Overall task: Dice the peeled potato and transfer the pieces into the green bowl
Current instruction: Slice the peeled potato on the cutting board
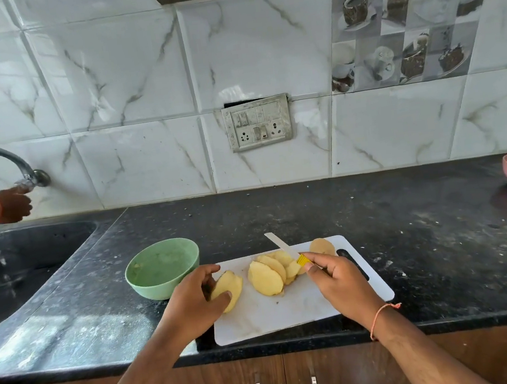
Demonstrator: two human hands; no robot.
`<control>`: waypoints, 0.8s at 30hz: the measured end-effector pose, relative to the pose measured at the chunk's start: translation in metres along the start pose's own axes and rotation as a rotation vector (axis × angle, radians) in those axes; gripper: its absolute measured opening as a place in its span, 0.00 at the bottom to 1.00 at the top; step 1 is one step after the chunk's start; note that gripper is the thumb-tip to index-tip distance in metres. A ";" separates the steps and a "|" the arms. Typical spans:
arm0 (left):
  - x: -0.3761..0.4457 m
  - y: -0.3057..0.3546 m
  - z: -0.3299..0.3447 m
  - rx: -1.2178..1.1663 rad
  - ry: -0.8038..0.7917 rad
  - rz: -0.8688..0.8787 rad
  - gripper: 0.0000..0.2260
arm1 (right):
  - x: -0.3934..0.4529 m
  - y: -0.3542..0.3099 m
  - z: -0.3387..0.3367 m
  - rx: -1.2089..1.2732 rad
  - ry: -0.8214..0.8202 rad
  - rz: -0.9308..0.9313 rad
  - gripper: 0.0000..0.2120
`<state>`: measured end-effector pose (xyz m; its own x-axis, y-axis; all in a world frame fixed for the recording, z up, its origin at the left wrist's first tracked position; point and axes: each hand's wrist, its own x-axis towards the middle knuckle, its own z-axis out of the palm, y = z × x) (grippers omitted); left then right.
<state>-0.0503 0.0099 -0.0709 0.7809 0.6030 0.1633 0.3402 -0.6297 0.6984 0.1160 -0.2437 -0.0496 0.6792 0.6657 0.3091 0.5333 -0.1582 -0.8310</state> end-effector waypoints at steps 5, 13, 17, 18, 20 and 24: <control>0.009 0.022 0.000 0.050 0.029 0.011 0.22 | 0.002 0.005 0.000 0.017 0.023 -0.005 0.16; 0.004 0.031 0.018 -0.022 -0.091 0.017 0.32 | 0.000 0.011 0.003 0.019 0.019 -0.004 0.13; -0.001 0.024 0.015 -0.119 -0.111 -0.021 0.28 | -0.001 0.011 0.002 0.030 0.030 -0.004 0.14; -0.002 0.022 0.013 -0.137 -0.125 -0.021 0.29 | -0.001 0.011 0.002 0.037 0.034 -0.005 0.14; -0.003 0.018 0.009 -0.158 -0.167 -0.006 0.35 | -0.001 0.011 0.002 0.045 0.032 -0.001 0.15; -0.004 0.011 0.005 -0.242 -0.181 0.022 0.40 | 0.000 0.013 0.004 0.031 0.039 0.019 0.15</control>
<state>-0.0472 -0.0019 -0.0673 0.8746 0.4800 0.0686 0.2046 -0.4935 0.8453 0.1210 -0.2429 -0.0620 0.7088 0.6336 0.3101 0.5043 -0.1477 -0.8508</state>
